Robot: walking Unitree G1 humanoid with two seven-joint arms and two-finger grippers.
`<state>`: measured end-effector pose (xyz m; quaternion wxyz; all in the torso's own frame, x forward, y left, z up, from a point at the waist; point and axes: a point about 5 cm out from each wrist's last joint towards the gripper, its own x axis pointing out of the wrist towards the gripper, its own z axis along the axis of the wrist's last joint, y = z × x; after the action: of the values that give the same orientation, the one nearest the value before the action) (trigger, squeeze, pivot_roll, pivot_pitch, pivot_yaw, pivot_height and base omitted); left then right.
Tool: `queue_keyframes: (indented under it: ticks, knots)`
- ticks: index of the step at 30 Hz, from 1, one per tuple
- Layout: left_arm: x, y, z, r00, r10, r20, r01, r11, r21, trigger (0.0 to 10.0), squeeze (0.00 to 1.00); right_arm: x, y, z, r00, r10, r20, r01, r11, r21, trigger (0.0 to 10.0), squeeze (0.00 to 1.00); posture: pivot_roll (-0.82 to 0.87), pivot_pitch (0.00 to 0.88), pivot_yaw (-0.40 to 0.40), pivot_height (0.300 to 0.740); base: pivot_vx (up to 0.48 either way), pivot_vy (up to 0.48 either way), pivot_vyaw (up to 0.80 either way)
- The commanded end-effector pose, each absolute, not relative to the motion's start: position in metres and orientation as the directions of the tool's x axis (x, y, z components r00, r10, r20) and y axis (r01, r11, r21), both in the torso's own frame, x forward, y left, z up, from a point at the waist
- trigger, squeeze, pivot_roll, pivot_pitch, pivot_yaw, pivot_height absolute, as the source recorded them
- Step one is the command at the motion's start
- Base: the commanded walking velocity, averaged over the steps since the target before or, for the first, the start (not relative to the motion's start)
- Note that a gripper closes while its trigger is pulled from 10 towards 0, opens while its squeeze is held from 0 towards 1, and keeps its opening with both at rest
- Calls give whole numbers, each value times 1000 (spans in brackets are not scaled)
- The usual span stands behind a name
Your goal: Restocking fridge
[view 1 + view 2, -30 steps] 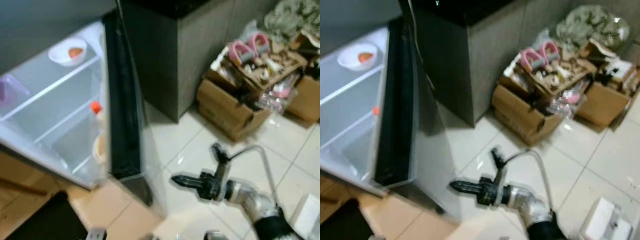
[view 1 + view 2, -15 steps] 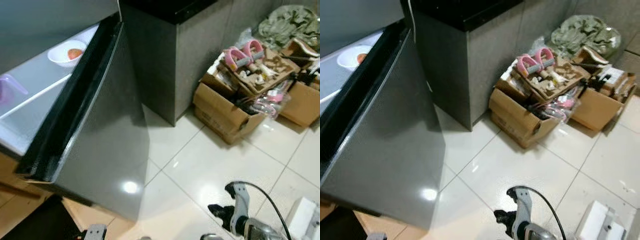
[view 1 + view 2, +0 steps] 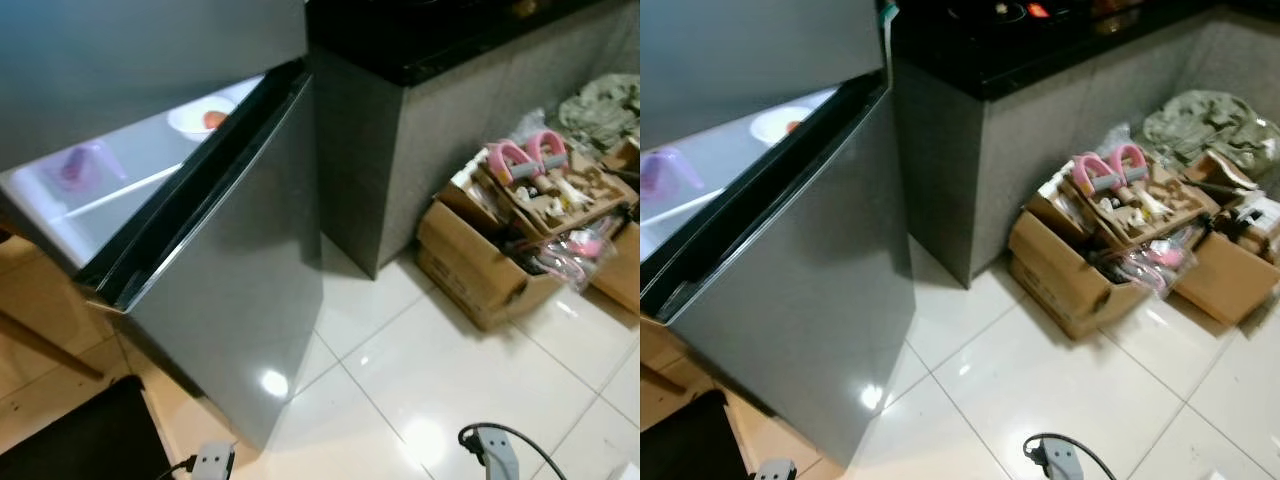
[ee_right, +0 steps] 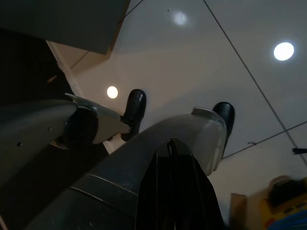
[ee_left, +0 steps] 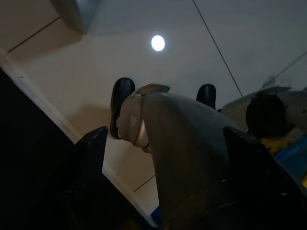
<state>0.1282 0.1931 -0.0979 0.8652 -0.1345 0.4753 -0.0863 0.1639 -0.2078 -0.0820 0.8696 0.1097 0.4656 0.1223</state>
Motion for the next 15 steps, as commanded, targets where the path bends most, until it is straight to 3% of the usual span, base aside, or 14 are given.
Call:
queue_keyframes:
  ticks: [1,15]
  knots:
    - [112,192,-104,485,-272,-831,-15,948,-319,10000,0,154,-211,-86,511,300,-805,-96,951,294,10000,0,0,115,-17,740,0,0,681]
    - [116,186,-104,493,-281,-824,-14,944,-330,10000,0,160,-207,-84,528,320,-787,-119,945,304,10000,0,-17,110,-18,740,0,0,679]
